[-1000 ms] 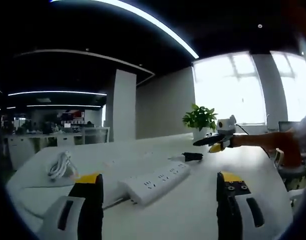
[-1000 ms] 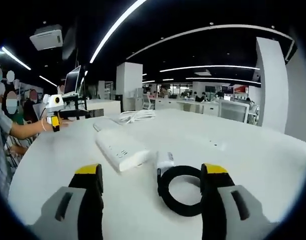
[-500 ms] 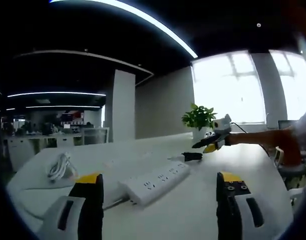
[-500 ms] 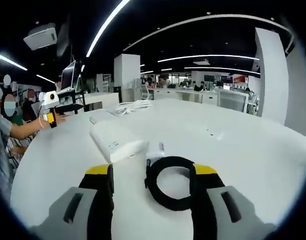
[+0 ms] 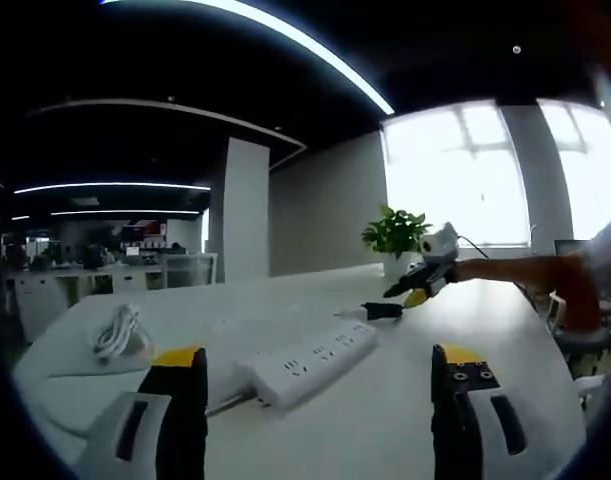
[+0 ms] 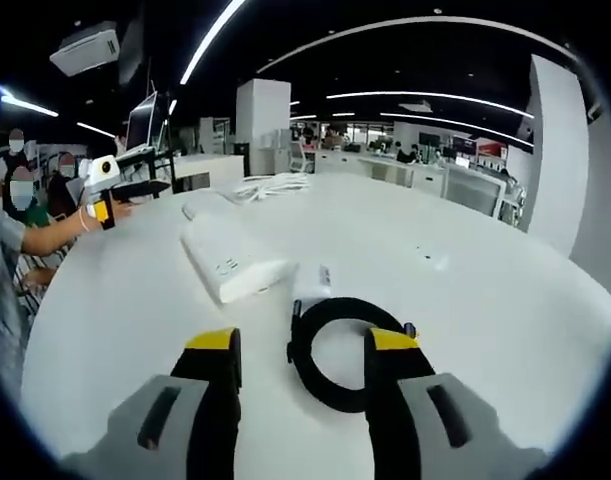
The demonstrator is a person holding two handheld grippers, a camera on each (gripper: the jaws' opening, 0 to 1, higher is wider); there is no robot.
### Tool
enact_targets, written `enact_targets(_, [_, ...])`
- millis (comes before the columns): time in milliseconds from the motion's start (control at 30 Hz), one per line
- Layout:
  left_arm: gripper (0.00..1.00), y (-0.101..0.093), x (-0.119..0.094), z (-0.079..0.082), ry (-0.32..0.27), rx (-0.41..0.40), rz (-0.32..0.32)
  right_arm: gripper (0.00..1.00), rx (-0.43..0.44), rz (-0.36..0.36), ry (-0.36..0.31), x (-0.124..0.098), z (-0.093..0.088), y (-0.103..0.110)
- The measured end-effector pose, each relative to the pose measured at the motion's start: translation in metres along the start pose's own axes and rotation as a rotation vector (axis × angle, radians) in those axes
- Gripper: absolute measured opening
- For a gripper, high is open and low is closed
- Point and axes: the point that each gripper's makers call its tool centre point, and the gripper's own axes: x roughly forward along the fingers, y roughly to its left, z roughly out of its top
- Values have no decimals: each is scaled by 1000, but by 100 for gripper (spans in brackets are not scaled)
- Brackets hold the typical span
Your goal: Straighten the power strip on the desk, plug the charger into it
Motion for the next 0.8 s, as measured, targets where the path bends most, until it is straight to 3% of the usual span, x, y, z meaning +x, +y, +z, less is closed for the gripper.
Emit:
enact_targets(433, [95, 0, 3, -4, 5, -3, -3, 43, -52, 46, 160, 15, -9, 4])
enact_targets(800, [95, 1, 5, -5, 6, -8, -5, 36, -8, 64, 248, 18, -14, -1])
